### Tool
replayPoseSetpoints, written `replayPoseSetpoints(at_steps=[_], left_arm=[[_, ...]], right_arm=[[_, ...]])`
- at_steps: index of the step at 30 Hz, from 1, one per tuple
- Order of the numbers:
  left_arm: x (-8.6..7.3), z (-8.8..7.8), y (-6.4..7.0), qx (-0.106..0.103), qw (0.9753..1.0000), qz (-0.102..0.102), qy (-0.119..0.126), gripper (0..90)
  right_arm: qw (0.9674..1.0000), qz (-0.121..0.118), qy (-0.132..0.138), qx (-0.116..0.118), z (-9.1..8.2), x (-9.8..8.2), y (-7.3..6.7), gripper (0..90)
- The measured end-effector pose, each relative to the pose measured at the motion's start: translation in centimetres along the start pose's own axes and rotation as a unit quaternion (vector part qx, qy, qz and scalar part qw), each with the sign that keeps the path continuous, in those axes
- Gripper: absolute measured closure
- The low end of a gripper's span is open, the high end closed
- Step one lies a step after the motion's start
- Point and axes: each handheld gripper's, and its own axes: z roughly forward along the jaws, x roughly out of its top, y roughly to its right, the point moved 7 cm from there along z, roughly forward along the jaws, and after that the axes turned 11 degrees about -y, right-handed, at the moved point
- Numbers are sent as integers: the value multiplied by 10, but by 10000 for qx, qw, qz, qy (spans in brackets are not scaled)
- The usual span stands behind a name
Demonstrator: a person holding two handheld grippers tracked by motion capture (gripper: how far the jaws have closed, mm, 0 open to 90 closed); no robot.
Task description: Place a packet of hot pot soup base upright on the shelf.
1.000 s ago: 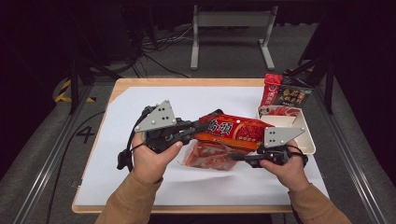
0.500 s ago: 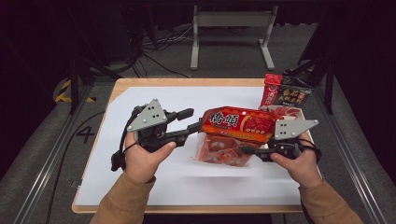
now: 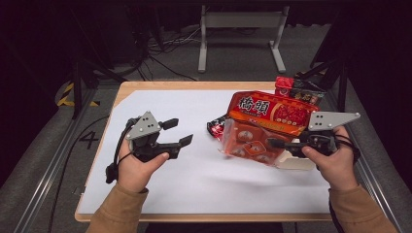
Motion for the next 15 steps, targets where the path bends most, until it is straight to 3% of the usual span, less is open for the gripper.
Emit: replayPoseSetpoints(at_steps=[15], left_arm=[[-52,5,-30,359,9979,-164,-518,173]], right_arm=[[9984,345,74,-443,-26,10,23,700]])
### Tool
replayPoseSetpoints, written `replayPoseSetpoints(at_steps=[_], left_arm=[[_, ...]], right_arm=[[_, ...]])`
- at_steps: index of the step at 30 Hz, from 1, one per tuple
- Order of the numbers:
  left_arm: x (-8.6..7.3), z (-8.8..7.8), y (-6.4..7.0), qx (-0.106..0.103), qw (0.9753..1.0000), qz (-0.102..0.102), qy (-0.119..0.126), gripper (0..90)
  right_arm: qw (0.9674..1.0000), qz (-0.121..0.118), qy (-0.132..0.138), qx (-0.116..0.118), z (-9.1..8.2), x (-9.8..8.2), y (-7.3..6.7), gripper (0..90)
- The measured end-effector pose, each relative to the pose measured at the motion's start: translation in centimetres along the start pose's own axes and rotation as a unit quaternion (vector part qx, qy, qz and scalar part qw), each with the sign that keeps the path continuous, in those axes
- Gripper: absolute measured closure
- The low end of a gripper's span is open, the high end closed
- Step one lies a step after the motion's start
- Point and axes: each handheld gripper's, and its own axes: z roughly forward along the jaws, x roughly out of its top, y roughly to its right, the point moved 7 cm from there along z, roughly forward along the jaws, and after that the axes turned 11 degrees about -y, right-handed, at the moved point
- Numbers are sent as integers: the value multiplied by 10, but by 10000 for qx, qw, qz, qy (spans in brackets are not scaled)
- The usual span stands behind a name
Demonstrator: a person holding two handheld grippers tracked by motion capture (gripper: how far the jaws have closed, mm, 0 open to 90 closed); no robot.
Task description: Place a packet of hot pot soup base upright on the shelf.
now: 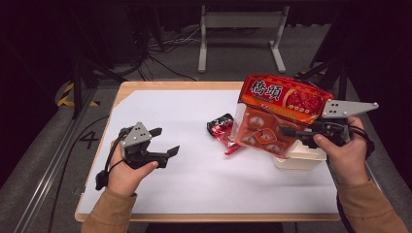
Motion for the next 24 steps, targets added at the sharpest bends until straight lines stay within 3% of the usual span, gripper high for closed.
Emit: replayPoseSetpoints(at_steps=[15,22,24], left_arm=[[-26,7,-22,66,9994,-230,-256,157],[-38,6,-37,200,9985,-369,-343,150],[-41,7,-41,315,9981,-312,-419,146]], right_arm=[[9980,253,18,-583,-21,0,26,700],[9956,447,130,-808,-33,-4,41,700],[9942,538,168,-920,-36,-5,46,700]])
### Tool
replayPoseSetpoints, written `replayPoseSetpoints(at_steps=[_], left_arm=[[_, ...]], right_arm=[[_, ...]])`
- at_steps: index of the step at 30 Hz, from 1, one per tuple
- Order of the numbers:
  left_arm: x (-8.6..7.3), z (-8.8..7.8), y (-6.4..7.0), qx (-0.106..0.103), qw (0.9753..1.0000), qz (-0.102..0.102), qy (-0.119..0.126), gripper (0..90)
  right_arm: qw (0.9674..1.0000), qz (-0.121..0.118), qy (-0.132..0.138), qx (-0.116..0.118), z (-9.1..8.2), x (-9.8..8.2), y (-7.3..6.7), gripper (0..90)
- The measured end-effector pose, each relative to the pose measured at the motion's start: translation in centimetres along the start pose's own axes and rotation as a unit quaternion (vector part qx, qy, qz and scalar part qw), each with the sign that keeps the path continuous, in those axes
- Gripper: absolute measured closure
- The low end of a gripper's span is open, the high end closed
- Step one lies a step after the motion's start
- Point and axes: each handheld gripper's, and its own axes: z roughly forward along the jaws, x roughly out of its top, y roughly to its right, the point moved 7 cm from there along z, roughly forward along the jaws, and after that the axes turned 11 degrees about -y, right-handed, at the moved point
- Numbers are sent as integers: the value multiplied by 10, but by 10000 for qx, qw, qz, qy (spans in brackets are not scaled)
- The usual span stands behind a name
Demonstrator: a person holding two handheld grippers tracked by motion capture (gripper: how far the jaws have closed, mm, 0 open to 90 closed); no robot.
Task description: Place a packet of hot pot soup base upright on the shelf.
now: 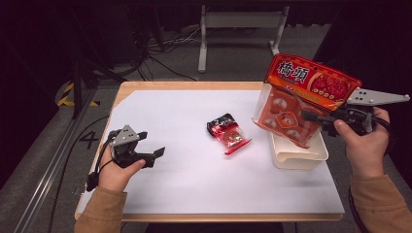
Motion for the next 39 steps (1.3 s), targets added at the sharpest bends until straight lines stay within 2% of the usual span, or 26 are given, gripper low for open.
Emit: replayPoseSetpoints(at_steps=[3,8,12,23,28,39], left_arm=[[-3,1,-4,60,10000,16,-55,137],[-5,1,-8,39,10000,-50,-14,135],[-6,1,-10,16,9999,-114,18,135],[-5,1,-9,-38,10000,-63,40,134],[-5,0,-10,-35,9999,-92,86,134],[-5,0,-10,-50,9999,-117,82,132]], right_arm=[[9998,142,26,-115,-2,-1,5,700],[9994,224,77,-236,-5,-2,13,700],[9994,118,150,-300,-8,-3,17,700],[9988,131,129,-443,-11,-11,31,700],[9988,40,180,-455,-10,-15,37,700],[9984,158,83,-542,-2,-30,48,700]])
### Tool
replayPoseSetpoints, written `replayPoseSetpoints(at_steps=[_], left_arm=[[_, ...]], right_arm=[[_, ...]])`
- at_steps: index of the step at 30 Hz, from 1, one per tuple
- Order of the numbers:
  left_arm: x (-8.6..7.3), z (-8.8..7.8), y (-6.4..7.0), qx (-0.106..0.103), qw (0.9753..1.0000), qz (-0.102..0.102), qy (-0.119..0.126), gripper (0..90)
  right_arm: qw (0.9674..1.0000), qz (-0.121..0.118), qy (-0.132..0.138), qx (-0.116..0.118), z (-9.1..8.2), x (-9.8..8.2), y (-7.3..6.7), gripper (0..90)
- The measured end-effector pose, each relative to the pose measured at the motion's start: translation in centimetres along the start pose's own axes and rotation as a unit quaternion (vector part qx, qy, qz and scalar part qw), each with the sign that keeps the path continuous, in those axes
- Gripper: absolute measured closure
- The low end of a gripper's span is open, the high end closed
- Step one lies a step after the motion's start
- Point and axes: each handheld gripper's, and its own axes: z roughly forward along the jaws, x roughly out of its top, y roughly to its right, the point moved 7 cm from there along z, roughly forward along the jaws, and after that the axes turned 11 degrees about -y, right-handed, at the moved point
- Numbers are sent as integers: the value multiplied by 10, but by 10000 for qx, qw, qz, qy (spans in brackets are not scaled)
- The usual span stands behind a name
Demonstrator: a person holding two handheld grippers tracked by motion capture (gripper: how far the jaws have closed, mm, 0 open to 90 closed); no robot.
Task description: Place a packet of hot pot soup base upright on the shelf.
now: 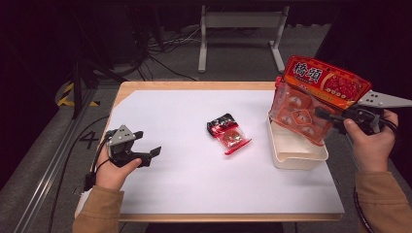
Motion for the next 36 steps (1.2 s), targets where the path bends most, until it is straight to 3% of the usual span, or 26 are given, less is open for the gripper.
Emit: replayPoseSetpoints(at_steps=[15,26,36], left_arm=[[0,1,-2,26,10000,-43,33,118],[-1,0,-2,23,9999,-81,63,116],[-1,0,-1,8,10000,-69,42,116]], right_arm=[[9999,137,5,-37,10,-17,7,700],[9996,194,-168,-76,21,-28,10,700],[9984,434,-372,3,27,-41,13,699]])
